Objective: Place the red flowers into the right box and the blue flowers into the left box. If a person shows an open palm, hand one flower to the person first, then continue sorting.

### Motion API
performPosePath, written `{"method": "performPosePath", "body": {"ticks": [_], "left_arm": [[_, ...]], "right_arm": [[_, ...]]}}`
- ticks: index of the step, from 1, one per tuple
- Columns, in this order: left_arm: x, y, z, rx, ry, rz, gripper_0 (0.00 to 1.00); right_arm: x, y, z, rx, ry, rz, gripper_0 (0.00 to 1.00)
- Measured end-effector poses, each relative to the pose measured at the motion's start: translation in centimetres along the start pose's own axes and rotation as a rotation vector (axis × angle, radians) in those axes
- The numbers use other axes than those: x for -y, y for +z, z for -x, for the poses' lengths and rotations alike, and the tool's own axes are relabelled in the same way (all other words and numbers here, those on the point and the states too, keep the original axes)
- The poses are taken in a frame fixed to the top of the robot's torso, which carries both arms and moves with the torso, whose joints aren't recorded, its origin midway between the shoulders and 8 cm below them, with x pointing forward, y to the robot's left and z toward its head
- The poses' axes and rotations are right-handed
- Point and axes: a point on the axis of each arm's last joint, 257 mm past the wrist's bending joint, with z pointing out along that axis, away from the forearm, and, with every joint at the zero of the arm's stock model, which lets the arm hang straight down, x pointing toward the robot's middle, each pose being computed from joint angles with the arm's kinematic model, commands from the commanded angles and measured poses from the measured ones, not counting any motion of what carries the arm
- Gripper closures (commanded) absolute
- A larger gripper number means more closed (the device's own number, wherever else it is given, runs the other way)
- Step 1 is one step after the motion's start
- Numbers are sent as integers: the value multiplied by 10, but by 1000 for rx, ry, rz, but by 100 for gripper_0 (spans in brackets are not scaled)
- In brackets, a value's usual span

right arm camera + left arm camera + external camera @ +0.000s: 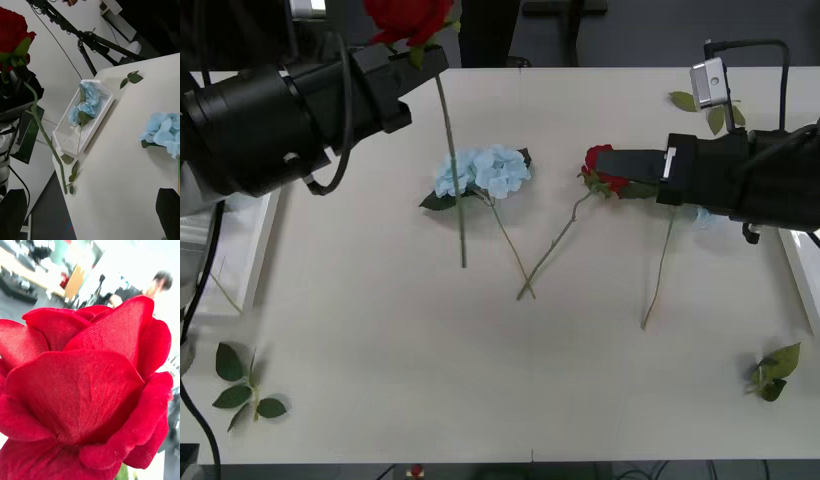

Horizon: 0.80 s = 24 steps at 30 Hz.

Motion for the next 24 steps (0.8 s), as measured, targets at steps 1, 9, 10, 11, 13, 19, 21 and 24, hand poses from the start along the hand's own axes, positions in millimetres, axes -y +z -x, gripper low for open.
{"method": "performPosePath", "body": {"ticks": [1, 9, 10, 11, 13, 19, 21, 24], "left_arm": [[5, 5, 0, 16, -14, -11, 100], [24, 40, -19, 54, -61, -34, 100], [24, 42, -20, 58, -73, -36, 100], [22, 45, -21, 65, -83, -33, 100], [18, 49, -21, 85, -91, -18, 100], [17, 53, -27, 79, -99, -17, 100], [17, 53, -27, 79, -99, -17, 100], [18, 53, -27, 79, -100, -18, 100]], "right_arm": [[-2, 3, -1, 1, 5, 8, 0], [-16, 32, -22, -43, 46, 59, 0], [-17, 34, -23, -49, 51, 63, 0], [-19, 35, -23, -53, 55, 67, 0], [-20, 37, -24, -58, 55, 71, 0], [-25, 42, -24, -50, 61, 87, 0], [-26, 43, -24, -48, 63, 92, 0], [-27, 44, -25, -49, 64, 94, 13]]}}
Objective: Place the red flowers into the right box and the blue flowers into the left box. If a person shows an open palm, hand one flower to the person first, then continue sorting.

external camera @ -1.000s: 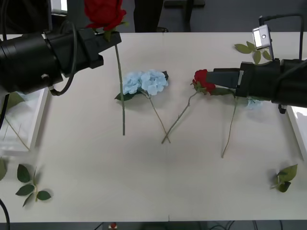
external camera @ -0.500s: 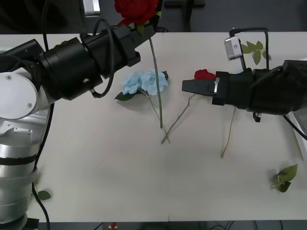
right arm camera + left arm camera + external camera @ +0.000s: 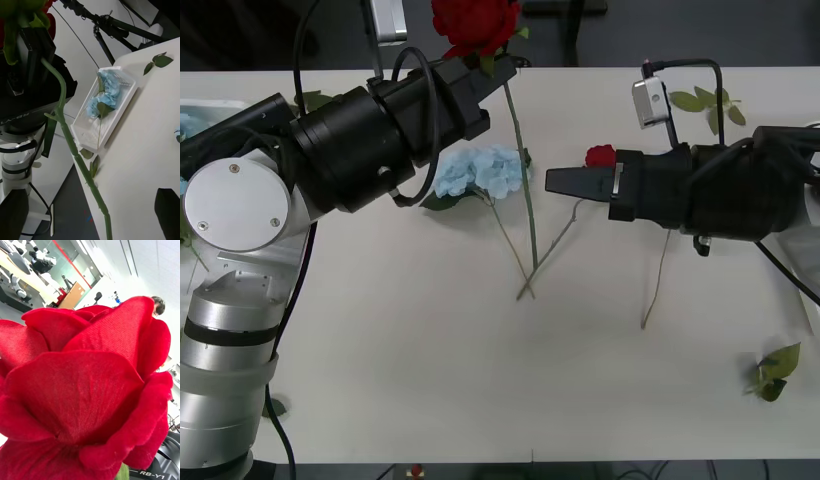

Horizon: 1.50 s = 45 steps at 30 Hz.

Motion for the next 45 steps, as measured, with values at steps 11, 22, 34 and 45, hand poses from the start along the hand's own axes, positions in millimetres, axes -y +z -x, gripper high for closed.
{"method": "performPosePath", "body": {"ticks": [11, 22, 34, 45], "left_arm": [[0, 0, 0, 0, 0, 0, 100], [1, 0, 0, 1, -4, -3, 100], [4, -1, 1, 3, -16, -15, 100], [3, -1, 1, 2, -16, -15, 21]], "right_arm": [[-11, 15, -19, -45, 0, 31, 13], [-24, 38, -10, -21, -33, 59, 100], [-28, 46, -14, -27, -31, 68, 100], [-28, 46, -14, -27, -30, 68, 100]]}}
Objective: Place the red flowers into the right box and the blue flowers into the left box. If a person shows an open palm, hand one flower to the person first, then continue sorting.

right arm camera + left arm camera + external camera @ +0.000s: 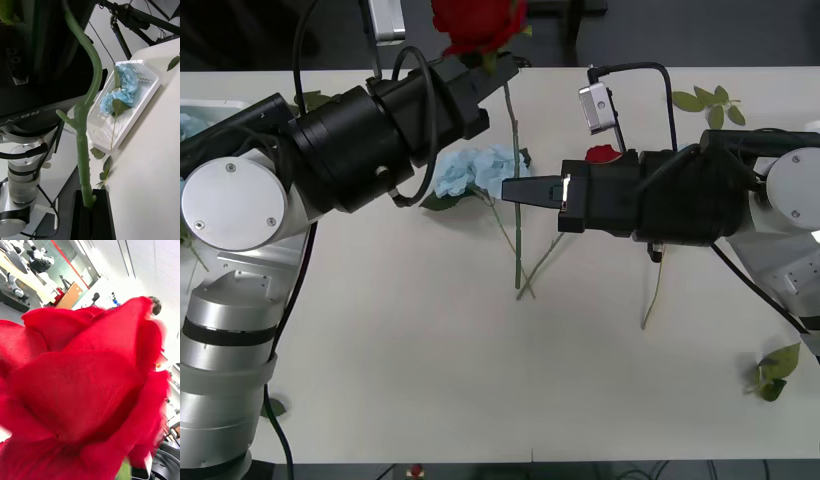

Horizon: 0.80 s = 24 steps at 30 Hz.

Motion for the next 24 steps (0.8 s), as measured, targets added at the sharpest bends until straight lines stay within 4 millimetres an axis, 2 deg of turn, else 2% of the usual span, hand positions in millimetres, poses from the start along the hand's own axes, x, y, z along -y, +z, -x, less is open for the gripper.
{"method": "performPosePath", "body": {"ticks": [1, 2, 6, 9, 13, 15, 19, 24], "left_arm": [[0, -1, 0, -2, 1, 0, 7], [-1, -2, 0, -4, 1, 0, 0], [-5, -11, -2, -26, -9, -3, 0], [-11, -24, -15, -85, -24, -3, 0], [-22, -58, -39, -226, -35, 3, 0], [-31, -80, -44, -291, -30, 20, 0], [-51, -119, -41, -376, -2, 78, 0], [-77, -157, -47, -496, -17, 190, 0]], "right_arm": [[0, 0, 0, 0, 0, 0, 100], [0, 0, 0, 1, 0, 0, 100], [1, 0, 2, 6, 0, -2, 100], [2, 0, 5, 18, 0, -7, 100], [4, -3, 6, 20, -3, -14, 100], [8, -10, 10, 25, -11, -33, 100], [27, -41, 25, 43, -38, -112, 100], [64, -113, 42, 61, -70, -286, 100]]}}
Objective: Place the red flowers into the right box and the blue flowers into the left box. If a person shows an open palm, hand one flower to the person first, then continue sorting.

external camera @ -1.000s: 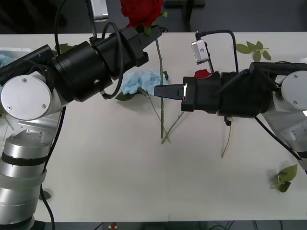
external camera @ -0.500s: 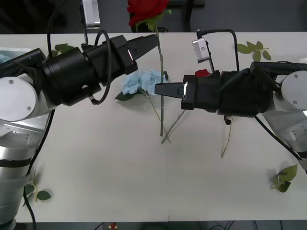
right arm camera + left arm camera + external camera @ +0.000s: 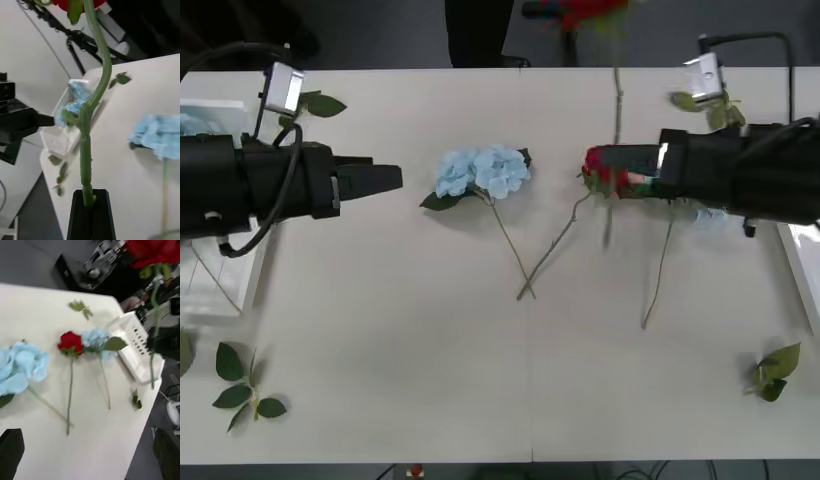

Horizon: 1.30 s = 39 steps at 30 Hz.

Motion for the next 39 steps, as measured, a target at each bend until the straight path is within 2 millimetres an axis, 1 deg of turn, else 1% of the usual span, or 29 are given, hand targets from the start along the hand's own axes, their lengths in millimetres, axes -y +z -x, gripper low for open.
{"method": "performPosePath", "body": {"ticks": [2, 4, 8, 11, 14, 17, 19, 23, 25, 26, 29, 32, 33, 35, 37, 39], "left_arm": [[-15, -7, -8, -37, -51, 56, 0], [-34, -12, -18, -73, -85, 132, 0], [-67, -15, -30, -129, -76, 274, 0], [-92, -15, -33, -139, -150, 397, 0], [-109, -12, -30, -110, -258, 497, 0], [-125, -5, -27, -103, -245, 605, 0], [-128, 5, -27, -101, -260, 651, 0], [-121, 29, -32, -55, -433, 710, 0], [-118, 40, -35, -47, -467, 740, 0], [-115, 46, -38, -54, -455, 749, 0], [-110, 62, -44, -63, -399, 777, 0], [-106, 75, -52, -10, -479, 825, 0], [-106, 78, -55, 16, -517, 847, 0], [-104, 87, -63, 29, -518, 873, 0], [-108, 99, -72, 11, -451, 889, 0], [-117, 111, -76, 12, -392, 909, 0]], "right_arm": [[23, -29, 2, -14, -11, -84, 100], [47, -60, 2, -43, -10, -174, 100], [89, -120, -8, -139, 25, -314, 100], [120, -168, -11, -179, 96, -400, 100], [154, -221, -15, -201, 154, -517, 100], [179, -268, -19, -239, 170, -647, 100], [191, -295, -18, -260, 162, -732, 100], [217, -345, -13, -304, 115, -917, 100], [230, -369, -15, -334, 94, -1008, 100], [234, -377, -19, -349, 95, -1036, 100], [247, -392, -35, -385, 116, -1088, 100], [266, -405, -51, -399, 123, -1146, 100], [272, -408, -58, -406, 129, -1158, 100], [282, -411, -75, -416, 149, -1178, 100], [292, -411, -93, -417, 171, -1191, 100], [301, -406, -108, -406, 191, -1199, 100]]}}
